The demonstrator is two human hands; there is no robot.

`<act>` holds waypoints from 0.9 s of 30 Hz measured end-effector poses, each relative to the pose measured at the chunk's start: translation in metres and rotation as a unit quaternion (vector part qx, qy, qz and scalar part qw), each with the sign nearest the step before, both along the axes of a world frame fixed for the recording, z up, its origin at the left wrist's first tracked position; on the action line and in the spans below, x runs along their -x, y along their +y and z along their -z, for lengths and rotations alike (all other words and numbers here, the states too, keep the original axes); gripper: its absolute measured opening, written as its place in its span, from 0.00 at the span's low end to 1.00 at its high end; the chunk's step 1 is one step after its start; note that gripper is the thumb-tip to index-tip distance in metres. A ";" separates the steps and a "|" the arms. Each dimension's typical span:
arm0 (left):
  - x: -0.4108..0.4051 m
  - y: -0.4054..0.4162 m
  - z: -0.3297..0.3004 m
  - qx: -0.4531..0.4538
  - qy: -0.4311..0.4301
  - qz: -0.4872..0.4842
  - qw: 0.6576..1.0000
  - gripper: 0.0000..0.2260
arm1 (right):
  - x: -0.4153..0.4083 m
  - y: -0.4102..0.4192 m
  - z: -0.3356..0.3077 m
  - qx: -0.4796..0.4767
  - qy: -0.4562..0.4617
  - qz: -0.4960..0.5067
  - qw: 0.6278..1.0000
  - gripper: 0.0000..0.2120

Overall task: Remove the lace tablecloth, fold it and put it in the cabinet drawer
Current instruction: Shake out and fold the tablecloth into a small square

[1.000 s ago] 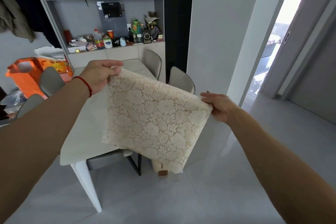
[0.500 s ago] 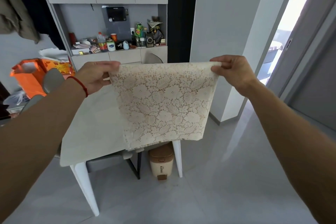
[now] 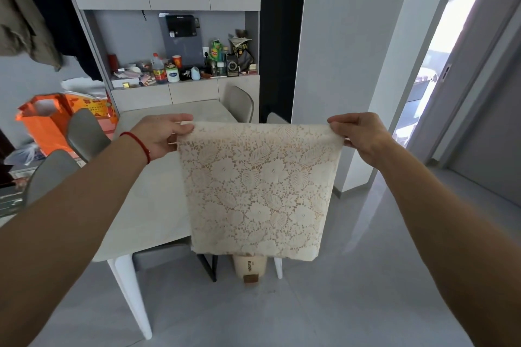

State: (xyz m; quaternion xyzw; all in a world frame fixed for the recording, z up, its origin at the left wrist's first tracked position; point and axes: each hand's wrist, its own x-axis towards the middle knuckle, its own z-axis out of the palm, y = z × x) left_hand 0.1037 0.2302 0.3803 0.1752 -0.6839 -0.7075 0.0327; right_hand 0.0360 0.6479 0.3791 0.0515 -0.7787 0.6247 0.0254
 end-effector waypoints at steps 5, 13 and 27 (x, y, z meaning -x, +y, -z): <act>-0.005 -0.004 -0.008 0.090 0.067 -0.006 0.994 0.09 | -0.004 0.003 -0.002 -0.052 0.048 -0.007 0.997 0.08; -0.017 0.000 -0.017 0.412 0.120 -0.026 0.903 0.16 | -0.012 -0.001 -0.014 -0.224 0.138 0.050 0.963 0.10; -0.018 0.027 -0.009 0.284 0.183 -0.116 0.934 0.05 | -0.015 -0.015 -0.003 -0.140 0.168 0.116 0.969 0.12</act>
